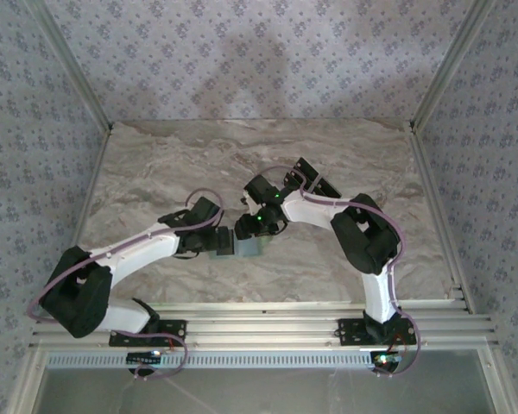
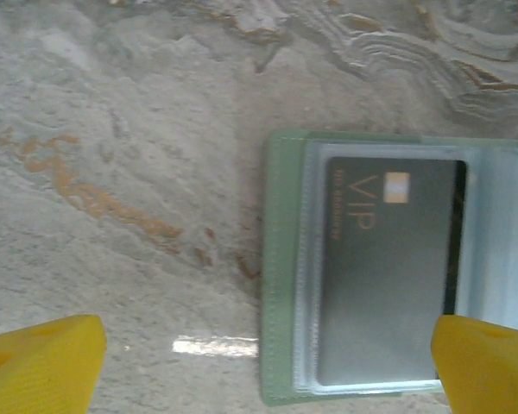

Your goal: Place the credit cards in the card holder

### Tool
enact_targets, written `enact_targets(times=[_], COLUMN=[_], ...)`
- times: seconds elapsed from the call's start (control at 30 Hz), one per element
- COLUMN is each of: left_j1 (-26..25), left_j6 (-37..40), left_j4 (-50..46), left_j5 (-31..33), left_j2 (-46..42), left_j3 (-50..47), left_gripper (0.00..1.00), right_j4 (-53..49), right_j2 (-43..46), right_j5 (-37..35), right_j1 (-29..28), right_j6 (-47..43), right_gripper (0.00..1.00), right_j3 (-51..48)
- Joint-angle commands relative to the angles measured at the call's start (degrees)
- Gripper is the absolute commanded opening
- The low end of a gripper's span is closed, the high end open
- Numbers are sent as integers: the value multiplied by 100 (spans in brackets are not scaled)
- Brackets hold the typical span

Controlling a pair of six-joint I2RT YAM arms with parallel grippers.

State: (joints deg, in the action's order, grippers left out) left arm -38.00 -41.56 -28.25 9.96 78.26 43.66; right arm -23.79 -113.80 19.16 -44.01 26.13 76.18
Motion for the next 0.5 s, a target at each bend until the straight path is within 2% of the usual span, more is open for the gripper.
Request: enact_targets(times=[0.0, 0.47], left_j1=[-174, -533], left_j6=[-143, -211], left_j4=[247, 993], left_j5=[-20, -98], left_j2=[-39, -740], left_j3=[-125, -781], left_gripper=[97, 97], right_j4=[94, 462], right_j2=[-195, -310], right_j5=[325, 580], right_j1=[-77, -64], right_j6=[273, 692], right_gripper=[58, 58], right_j3=[-7, -132])
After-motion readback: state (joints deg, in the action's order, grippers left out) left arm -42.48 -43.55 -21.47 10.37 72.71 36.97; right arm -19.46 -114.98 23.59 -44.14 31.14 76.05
